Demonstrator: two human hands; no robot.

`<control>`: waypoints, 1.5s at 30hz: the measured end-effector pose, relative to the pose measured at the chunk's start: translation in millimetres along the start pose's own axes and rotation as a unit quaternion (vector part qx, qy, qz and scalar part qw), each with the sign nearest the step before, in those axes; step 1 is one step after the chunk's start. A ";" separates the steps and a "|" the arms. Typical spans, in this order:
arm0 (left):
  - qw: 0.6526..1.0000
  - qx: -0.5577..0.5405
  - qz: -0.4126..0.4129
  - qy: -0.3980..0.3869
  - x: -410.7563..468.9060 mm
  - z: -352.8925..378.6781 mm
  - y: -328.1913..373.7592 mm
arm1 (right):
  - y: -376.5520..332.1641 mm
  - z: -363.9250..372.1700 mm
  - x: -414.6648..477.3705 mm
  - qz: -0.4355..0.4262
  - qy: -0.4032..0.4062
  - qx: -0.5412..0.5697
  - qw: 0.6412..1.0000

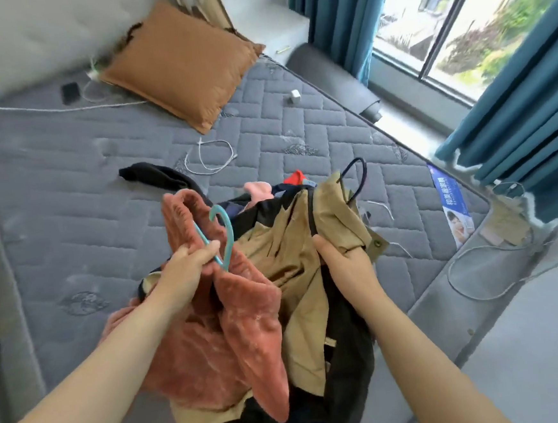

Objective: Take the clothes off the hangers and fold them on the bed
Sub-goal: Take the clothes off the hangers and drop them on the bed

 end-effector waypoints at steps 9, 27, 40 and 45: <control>0.991 -0.060 0.118 0.012 -117.3 -174.1 71.7 | -153.7 123.2 -109.3 -0.146 -0.048 -0.114 0.982; 0.941 -0.065 0.277 0.184 -289.4 -428.4 140.8 | -376.2 312.8 -286.5 -0.524 -0.119 -0.200 0.819; 0.912 -0.165 0.296 0.232 -358.0 -560.5 103.0 | -401.7 423.7 -382.4 -0.551 -0.167 -0.170 0.800; 0.916 -0.184 0.297 0.199 -369.8 -636.6 91.0 | -404.0 490.1 -428.7 -0.550 -0.156 -0.197 0.797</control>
Point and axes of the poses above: each hand's wrist, its own x-axis towards the middle knuckle, its own z-axis out of the palm, y = z × x, the point moved 4 cm from there along x, towards the middle knuckle, and after that the axes turned 7 degrees about -x, right-handed, at the moved point
